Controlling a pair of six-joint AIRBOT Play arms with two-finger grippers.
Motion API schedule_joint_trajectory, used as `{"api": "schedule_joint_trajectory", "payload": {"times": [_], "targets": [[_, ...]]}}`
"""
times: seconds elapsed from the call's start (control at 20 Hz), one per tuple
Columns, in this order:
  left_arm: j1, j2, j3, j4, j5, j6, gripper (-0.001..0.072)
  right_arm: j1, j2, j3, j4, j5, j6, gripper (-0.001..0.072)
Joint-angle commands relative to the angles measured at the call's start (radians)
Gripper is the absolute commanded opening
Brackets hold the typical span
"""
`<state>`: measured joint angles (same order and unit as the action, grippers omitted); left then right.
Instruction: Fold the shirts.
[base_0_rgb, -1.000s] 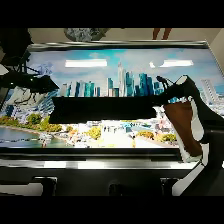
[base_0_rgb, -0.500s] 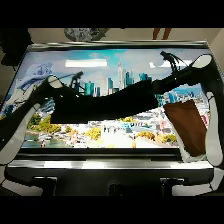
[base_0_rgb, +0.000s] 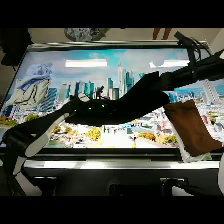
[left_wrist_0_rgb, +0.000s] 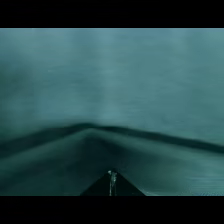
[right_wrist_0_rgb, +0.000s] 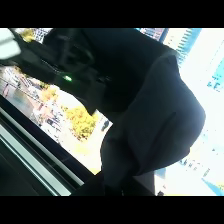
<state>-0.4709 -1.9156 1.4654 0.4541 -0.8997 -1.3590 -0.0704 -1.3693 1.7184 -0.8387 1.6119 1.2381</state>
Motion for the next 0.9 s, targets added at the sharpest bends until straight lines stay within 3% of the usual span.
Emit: {"api": "schedule_joint_trajectory", "payload": {"times": [0.0,0.15,0.5,0.85], "targets": [[-0.093,-0.038,0.000,-0.151,0.132,0.053,0.0031,0.000,0.069,0.001,0.002,-0.037,0.057,0.0052],[-0.073,0.002,0.002,-0.095,0.130,0.080,0.0028,0.000,0.051,0.001,0.005,-0.043,0.065,0.0052],[0.235,0.386,0.002,0.377,-0.030,0.077,0.0029,0.154,-0.095,0.001,0.125,-0.251,0.064,0.0052],[0.525,0.646,0.002,0.404,-0.151,0.077,0.0030,0.448,-0.346,0.001,0.240,-0.587,0.111,0.0052]]}}
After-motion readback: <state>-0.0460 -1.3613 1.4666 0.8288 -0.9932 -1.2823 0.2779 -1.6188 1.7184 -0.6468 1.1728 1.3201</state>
